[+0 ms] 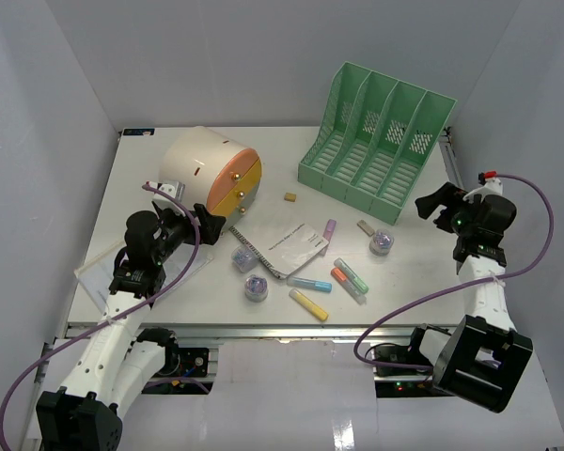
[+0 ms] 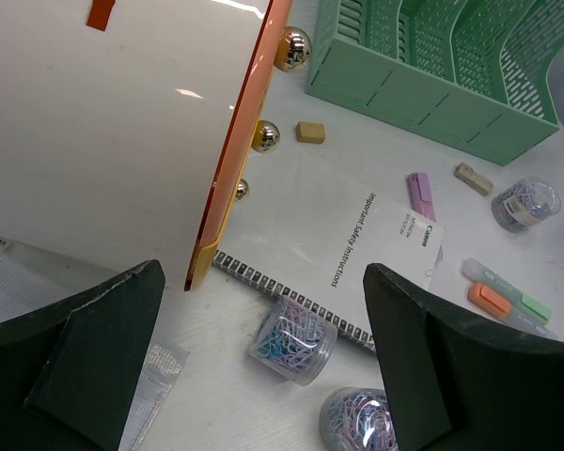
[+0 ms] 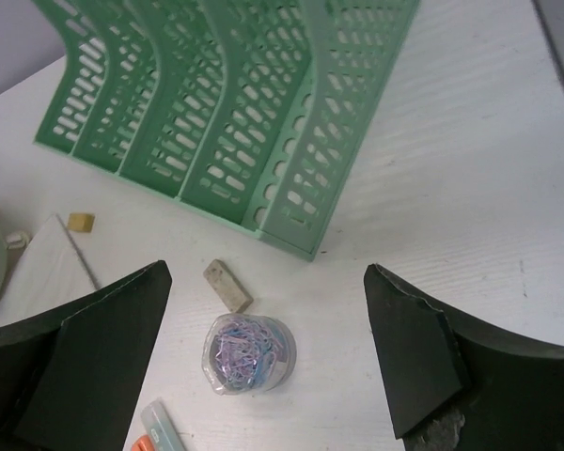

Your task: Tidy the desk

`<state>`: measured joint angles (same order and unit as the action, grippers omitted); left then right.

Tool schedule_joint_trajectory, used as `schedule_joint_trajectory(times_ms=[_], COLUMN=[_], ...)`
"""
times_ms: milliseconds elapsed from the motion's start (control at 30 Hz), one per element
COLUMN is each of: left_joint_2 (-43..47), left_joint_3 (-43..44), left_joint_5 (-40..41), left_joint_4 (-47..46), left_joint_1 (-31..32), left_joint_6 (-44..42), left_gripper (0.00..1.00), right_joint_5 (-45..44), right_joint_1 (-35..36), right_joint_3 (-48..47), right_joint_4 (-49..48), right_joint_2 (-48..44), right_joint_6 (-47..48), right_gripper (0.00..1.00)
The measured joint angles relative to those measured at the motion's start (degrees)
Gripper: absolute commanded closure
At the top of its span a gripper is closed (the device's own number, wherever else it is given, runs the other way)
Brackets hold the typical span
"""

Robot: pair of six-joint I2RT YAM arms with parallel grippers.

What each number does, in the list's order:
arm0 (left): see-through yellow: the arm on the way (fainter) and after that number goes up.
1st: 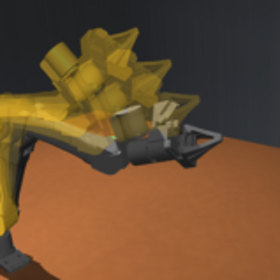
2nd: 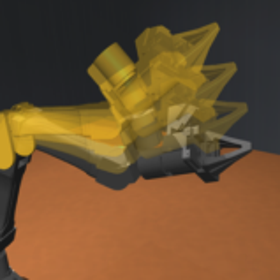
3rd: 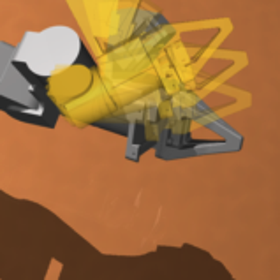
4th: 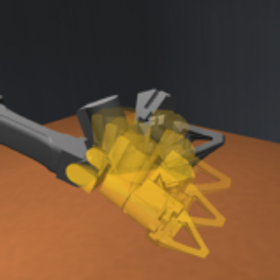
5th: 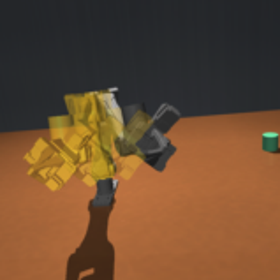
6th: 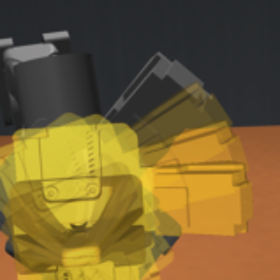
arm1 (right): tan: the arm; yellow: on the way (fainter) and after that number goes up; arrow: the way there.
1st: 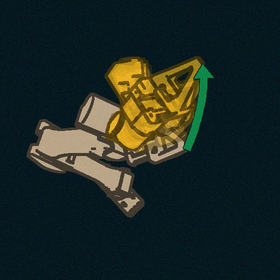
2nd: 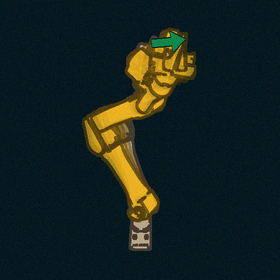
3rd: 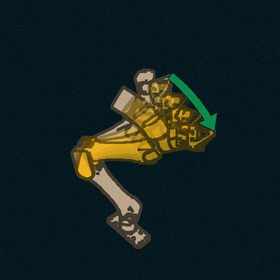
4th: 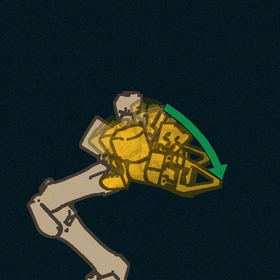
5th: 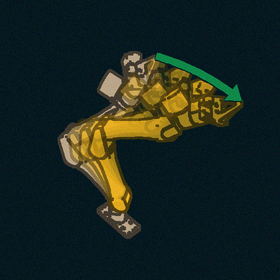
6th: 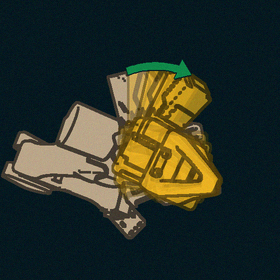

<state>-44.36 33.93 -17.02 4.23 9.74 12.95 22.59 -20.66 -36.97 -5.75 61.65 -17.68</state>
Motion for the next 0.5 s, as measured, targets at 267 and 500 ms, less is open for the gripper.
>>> schedule_joint_trajectory(times_ms=[267,500], left_joint_2=[0.0,-0.13], left_joint_3=[0.0,0.0], left_joint_5=[0.0,0.0], left_joint_4=[0.02,0.02], left_joint_1=[0.0,0.0], left_joint_6=[0.0,0.02], left_gripper=[0.02,0.02], right_joint_5=[21.51,32.0], right_joint_1=[-0.18,4.81], right_joint_3=[1.19,-0.99], right_joint_4=[-2.37,6.16], right_joint_2=[-0.85,0.48], right_joint_6=[10.64,26.81], right_gripper=[0.1,0.1])
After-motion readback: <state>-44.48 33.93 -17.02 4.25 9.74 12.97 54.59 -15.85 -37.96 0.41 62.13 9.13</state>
